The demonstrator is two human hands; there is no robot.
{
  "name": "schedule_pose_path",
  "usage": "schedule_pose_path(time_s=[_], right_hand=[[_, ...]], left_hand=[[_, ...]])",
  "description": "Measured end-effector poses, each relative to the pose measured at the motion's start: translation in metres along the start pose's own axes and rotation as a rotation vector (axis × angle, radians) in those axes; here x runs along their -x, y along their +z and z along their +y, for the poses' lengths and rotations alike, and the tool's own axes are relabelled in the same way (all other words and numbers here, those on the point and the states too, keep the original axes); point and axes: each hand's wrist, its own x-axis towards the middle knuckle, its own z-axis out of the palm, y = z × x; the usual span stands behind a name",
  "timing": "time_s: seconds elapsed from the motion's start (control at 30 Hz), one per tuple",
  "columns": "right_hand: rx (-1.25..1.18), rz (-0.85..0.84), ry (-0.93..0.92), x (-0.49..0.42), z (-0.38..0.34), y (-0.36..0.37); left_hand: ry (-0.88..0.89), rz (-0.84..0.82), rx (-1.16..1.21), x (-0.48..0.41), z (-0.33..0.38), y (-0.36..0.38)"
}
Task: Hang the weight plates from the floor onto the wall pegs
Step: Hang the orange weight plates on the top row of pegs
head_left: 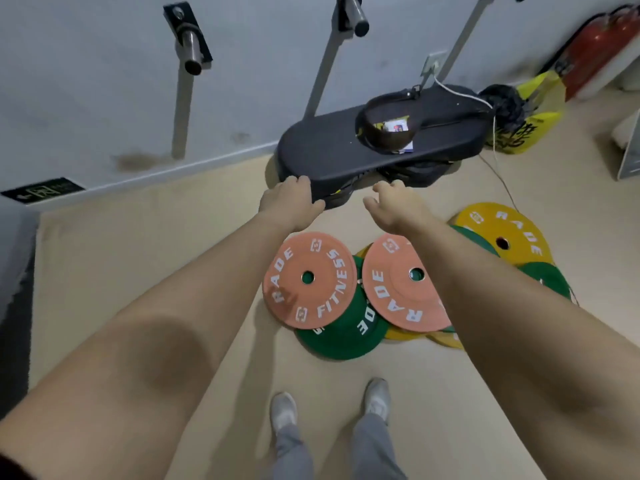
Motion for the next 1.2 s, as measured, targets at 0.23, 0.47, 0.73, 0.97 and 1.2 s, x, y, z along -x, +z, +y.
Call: schedule_pose_path(time_s=[0.23,0.47,0.73,0.97,1.2], right_hand=[[-0.165,-0.149,0.120,-0.027,0.119,0.141],[-0.222,-0.182,0.110,-0.096,0.146,0.295],[-0.140,-0.233,0.084,-0.200,0.146,0.460],[-0.052,-0.026,0.097,-0.275,0.136,0.557],[-0.059,0.038,0.116,-0.339,0.119,0.604]], left_hand=[[-0.062,-0.163,0.100,-0.040,0.017,0.160],[-0.124,-0.224,0.132,-0.097,-0.044,0.304],[-0.320,-0.251,0.264,-0.171,-0.137,0.460],[-0.705,-0.125,0.486,-0.220,-0.226,0.582],[-1.216,-0.121,0.706,-0.215,-0.288,0.679]])
